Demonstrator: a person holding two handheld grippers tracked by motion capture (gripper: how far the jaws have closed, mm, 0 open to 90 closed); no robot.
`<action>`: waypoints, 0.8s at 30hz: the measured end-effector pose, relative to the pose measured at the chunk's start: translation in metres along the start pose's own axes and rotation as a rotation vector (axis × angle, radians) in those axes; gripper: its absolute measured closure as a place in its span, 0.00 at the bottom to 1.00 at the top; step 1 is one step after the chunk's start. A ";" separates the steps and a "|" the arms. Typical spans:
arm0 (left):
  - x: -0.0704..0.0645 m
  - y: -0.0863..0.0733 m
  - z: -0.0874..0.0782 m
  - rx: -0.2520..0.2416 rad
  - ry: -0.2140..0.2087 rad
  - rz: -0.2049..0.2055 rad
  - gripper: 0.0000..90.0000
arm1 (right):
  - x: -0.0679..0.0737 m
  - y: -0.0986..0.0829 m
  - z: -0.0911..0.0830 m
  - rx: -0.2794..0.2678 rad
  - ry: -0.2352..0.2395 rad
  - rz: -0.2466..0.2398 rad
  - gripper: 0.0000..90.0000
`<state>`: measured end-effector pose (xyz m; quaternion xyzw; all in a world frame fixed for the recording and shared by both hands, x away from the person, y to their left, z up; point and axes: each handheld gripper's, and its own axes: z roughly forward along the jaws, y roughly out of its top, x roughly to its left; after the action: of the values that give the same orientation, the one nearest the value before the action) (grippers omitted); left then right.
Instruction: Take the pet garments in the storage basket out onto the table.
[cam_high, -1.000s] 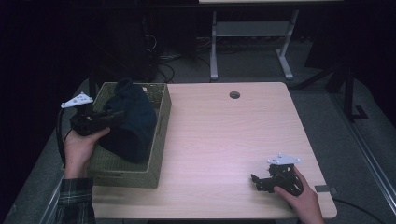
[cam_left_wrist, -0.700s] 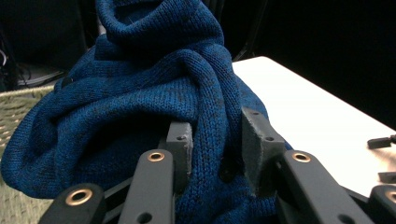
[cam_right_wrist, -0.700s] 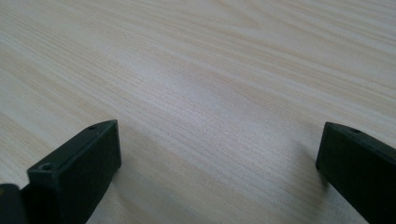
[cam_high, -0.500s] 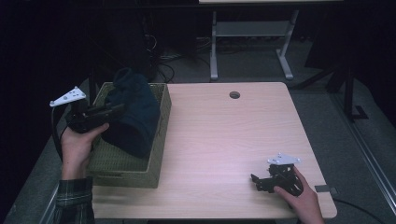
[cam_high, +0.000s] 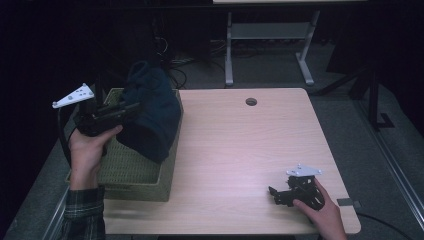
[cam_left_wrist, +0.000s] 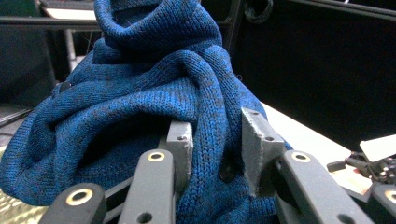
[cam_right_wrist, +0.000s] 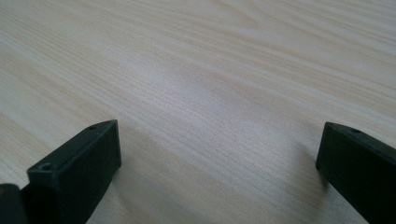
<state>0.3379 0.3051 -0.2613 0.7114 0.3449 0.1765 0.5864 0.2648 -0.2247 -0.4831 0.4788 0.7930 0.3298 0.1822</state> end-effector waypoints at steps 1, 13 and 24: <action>-0.002 0.001 0.002 -0.003 -0.005 -0.001 0.74 | 0.000 0.000 0.000 -0.001 0.000 0.004 0.00; -0.021 0.012 0.024 -0.028 -0.074 0.016 0.75 | 0.000 0.000 0.000 0.000 0.000 0.000 0.00; -0.038 0.015 0.048 -0.015 -0.137 0.036 0.75 | 0.000 0.000 0.000 0.000 0.000 0.000 0.00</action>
<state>0.3468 0.2431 -0.2536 0.7236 0.2897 0.1407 0.6105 0.2648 -0.2247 -0.4831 0.4788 0.7930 0.3297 0.1823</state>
